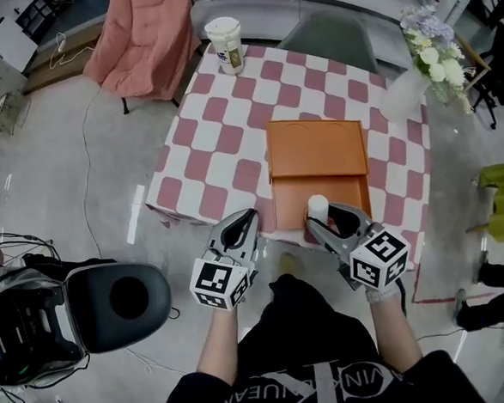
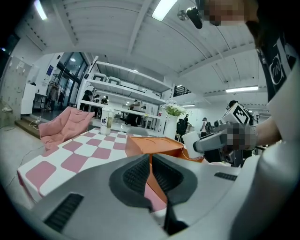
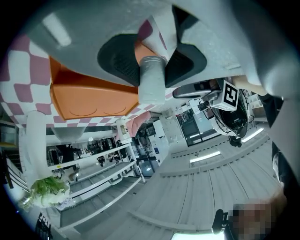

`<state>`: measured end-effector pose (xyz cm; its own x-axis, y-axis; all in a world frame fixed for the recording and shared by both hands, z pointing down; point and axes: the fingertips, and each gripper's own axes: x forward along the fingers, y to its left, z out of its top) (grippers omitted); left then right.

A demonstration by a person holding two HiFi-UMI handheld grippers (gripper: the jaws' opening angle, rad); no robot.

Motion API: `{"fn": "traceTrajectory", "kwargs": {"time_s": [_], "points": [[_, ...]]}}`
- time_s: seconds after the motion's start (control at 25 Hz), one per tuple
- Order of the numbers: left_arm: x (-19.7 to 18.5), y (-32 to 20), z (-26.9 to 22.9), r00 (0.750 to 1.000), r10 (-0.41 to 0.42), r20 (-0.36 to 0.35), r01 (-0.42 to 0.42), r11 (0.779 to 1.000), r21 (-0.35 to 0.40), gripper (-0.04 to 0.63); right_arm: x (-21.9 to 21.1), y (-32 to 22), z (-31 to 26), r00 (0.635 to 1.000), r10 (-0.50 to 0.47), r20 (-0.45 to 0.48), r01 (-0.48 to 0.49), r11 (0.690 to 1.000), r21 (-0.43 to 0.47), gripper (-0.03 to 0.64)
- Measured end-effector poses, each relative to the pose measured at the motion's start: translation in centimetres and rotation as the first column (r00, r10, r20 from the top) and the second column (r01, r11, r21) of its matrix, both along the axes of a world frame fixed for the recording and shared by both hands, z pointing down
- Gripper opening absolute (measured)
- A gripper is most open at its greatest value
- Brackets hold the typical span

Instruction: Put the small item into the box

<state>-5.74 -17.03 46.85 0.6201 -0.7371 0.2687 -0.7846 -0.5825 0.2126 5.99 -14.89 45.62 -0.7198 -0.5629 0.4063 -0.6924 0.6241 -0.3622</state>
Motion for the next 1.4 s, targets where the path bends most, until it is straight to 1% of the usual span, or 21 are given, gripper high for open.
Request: {"fn": "traceTrajectory", "kwargs": {"time_s": [0.16, 0.28, 0.4, 0.64, 0.76, 0.88, 1.12, 1.32, 1.4], "points": [[0.3, -1.3, 0.4, 1.000, 0.004, 0.015, -0.004, 1.000, -0.006, 0.017, -0.1, -0.9, 0.7, 0.997, -0.054, -0.059, 0.052, 0.998, -0.032, 0.169], [0.3, -1.9, 0.6, 1.000, -0.005, 0.016, 0.005, 1.000, -0.001, 0.017, -0.3, -1.2, 1.3, 0.988, -0.102, -0.119, 0.098, 0.994, -0.044, 0.169], [0.5, -2.2, 0.8, 1.000, -0.004, 0.017, 0.004, 1.000, -0.001, 0.017, -0.4, -1.6, 2.0, 0.979, -0.128, -0.161, 0.118, 0.991, -0.069, 0.169], [0.0, -2.1, 1.3, 0.998, 0.015, 0.056, -0.014, 1.000, -0.014, 0.017, -0.3, -1.7, 3.1, 0.950, -0.185, -0.250, 0.157, 0.979, -0.130, 0.169], [-0.2, -2.8, 1.7, 0.998, 0.016, 0.057, -0.014, 1.000, -0.022, 0.017, -0.1, -2.1, 3.6, 0.940, -0.197, -0.278, 0.158, 0.975, -0.156, 0.169], [0.2, -3.3, 2.2, 0.997, 0.036, 0.062, -0.034, 0.999, -0.025, 0.017, 0.2, -2.3, 4.4, 0.930, -0.201, -0.307, 0.149, 0.971, -0.185, 0.169], [1.3, -4.4, 2.7, 0.993, 0.089, 0.080, -0.088, 0.996, -0.010, 0.017, 0.5, -3.1, 5.5, 0.890, -0.229, -0.395, 0.153, 0.965, -0.214, 0.169], [2.0, -4.4, 3.7, 0.992, 0.105, 0.072, -0.103, 0.994, -0.032, 0.017, 0.0, -2.9, 6.2, 0.868, -0.269, -0.418, 0.174, 0.952, -0.251, 0.169], [2.2, -4.6, 4.0, 0.991, 0.108, 0.076, -0.105, 0.994, -0.035, 0.017, -0.1, -2.9, 6.7, 0.848, -0.295, -0.440, 0.190, 0.944, -0.269, 0.169]]}}
